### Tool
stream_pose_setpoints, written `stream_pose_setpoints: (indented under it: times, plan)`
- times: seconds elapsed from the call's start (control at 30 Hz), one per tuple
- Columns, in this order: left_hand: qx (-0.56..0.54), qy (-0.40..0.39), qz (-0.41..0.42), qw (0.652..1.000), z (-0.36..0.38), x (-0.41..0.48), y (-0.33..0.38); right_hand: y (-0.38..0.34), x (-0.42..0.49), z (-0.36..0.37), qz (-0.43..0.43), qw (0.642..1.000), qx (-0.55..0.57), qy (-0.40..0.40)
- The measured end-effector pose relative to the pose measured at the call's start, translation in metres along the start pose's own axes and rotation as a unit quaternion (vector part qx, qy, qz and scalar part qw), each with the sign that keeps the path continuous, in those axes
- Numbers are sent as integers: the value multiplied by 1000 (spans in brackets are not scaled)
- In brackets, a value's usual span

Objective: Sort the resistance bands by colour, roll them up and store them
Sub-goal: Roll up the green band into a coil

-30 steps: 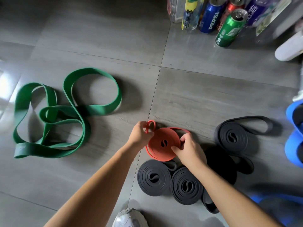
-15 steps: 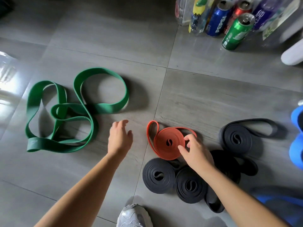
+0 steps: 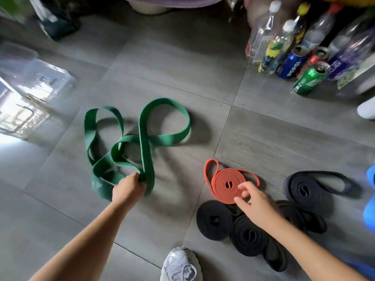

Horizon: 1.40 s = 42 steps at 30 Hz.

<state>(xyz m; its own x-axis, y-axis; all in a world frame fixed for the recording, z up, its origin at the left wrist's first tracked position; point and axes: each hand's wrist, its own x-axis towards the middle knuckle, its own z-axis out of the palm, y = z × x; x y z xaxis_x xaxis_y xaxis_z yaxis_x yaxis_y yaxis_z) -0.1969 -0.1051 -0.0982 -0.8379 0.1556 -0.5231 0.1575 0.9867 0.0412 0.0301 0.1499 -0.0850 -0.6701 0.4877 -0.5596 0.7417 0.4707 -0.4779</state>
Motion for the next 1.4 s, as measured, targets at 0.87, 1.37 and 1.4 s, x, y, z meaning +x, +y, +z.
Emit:
stream_pose_setpoints:
  times: [0.87, 1.37, 1.4]
  plan:
    - [-239, 189, 388, 870, -315, -364, -47, -295, -291, -126, -409, 907, -34, 98]
    - [-349, 212, 390, 825, -366, -460, -50, -307, -377, -184, -437, 846, 302, 35]
    - [-308, 188, 386, 849, -359, -456, -50, -297, -376, -185, -428, 855, 291, 43]
